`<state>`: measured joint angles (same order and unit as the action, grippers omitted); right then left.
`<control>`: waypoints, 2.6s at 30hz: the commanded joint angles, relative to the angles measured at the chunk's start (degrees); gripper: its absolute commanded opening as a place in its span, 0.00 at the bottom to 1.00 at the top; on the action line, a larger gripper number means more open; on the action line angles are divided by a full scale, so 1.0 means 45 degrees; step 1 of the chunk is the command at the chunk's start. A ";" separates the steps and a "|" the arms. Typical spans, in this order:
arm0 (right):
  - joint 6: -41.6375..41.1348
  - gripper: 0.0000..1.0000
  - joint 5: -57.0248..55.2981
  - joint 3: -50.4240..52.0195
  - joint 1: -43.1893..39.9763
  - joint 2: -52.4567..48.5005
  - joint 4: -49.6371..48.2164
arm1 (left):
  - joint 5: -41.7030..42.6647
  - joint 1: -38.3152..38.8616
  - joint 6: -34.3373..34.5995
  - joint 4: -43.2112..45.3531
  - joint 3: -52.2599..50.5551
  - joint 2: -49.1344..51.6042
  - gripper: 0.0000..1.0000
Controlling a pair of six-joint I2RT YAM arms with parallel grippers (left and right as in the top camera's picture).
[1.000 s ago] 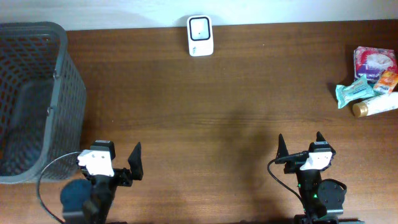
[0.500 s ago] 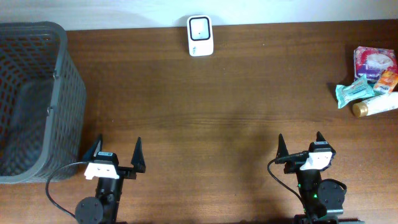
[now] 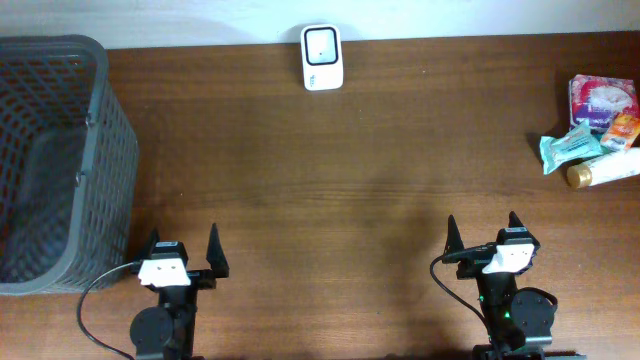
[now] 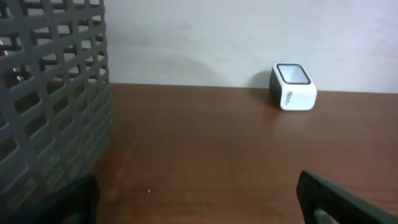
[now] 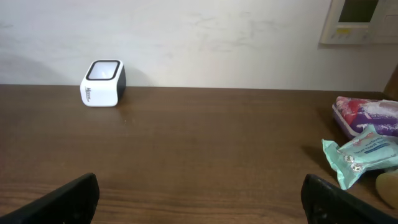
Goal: Scan the item barcode
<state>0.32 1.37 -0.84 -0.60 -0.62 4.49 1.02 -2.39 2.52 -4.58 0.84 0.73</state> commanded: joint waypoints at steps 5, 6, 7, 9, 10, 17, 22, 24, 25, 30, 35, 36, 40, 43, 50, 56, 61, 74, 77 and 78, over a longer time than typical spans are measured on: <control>0.0073 0.99 -0.0112 0.0117 0.0083 0.0097 0.0015 | -0.0185 -0.0087 -0.0238 -0.0058 -0.0073 -0.0107 0.99; 0.0073 0.99 -0.0112 0.0117 0.0083 0.0097 0.0010 | -0.0185 -0.0087 -0.0243 -0.0058 -0.0073 -0.0107 0.99; 0.0073 0.99 -0.0117 0.0117 0.0083 0.0097 0.0010 | -0.0185 -0.0087 -0.0248 -0.0063 -0.0073 -0.0107 0.99; 0.0073 0.99 -0.0117 0.0117 0.0083 0.0092 0.0015 | -0.0185 -0.0087 -0.0248 -0.0063 -0.0073 -0.0107 0.99; 0.0073 0.99 -0.0112 0.0117 0.0083 0.0097 0.0015 | -0.0180 -0.0087 -0.0248 -0.0063 -0.0073 -0.0107 0.99; 0.0073 0.99 -0.0112 0.0117 0.0083 0.0097 0.0015 | -0.0087 -0.0087 -0.0908 -0.0078 -0.0073 -0.0107 0.99; 0.0073 0.99 -0.0112 0.0117 0.0083 0.0097 0.0015 | -0.0126 -0.0083 0.0622 -0.0092 -0.0073 -0.0102 0.99; 0.0073 0.99 -0.0112 0.0117 0.0083 0.0097 0.0010 | -0.0102 -0.0015 0.0724 -0.0092 -0.0073 -0.0102 0.99; 0.0073 0.99 -0.0112 0.0117 0.0083 0.0097 0.0010 | -0.0097 0.0024 0.0724 -0.0092 -0.0073 -0.0102 0.99; 0.0073 0.99 -0.0112 0.0117 0.0083 0.0097 0.0015 | -0.0087 0.0034 0.0719 -0.0092 -0.0073 -0.0102 0.99; 0.0073 0.99 -0.0112 0.0117 0.0083 0.0097 0.0015 | -0.0092 0.0034 0.0379 -0.0097 -0.0073 -0.0102 0.99; 0.0073 0.99 -0.0112 0.0117 0.0083 0.0097 0.0015 | -0.0087 0.0034 0.0379 -0.0097 -0.0073 -0.0102 0.99; 0.0073 0.99 -0.0112 0.0117 0.0083 0.0097 0.0010 | -0.0083 0.0248 0.0243 -0.0097 -0.0073 -0.0102 0.99; 0.0073 0.99 -0.0112 0.0117 0.0083 0.0097 0.0010 | -0.0092 0.0364 -0.0151 -0.0097 -0.0073 -0.0102 0.99; 0.0073 0.99 -0.0117 0.0117 0.0083 0.0097 0.0015 | -0.0092 0.0355 -0.0146 -0.0097 -0.0073 -0.0102 0.99; 0.0073 0.99 -0.0112 0.0117 0.0083 0.0097 0.0010 | -0.0092 0.0355 -0.0141 -0.0097 -0.0073 -0.0102 0.99; 0.0073 0.99 -0.0112 0.0117 0.0083 0.0097 0.0015 | -0.0092 0.0350 -0.0141 -0.0053 -0.0073 -0.0102 0.99; 0.0073 0.99 -0.0112 0.0117 0.0083 0.0092 0.0010 | -0.0092 0.0330 -0.0141 -0.0053 -0.0073 -0.0097 0.99; 0.0073 0.99 -0.0112 0.0117 0.0083 0.0092 0.0010 | -0.0092 0.0330 -0.0146 -0.0053 -0.0073 -0.0097 0.99; 0.0073 0.99 -0.0112 0.0117 0.0083 0.0097 0.0015 | -0.0092 0.0330 -0.0141 -0.0053 -0.0073 -0.0097 0.99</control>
<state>0.27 1.37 -0.84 -0.60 -0.64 4.47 0.60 -1.08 2.76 -4.71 0.84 0.73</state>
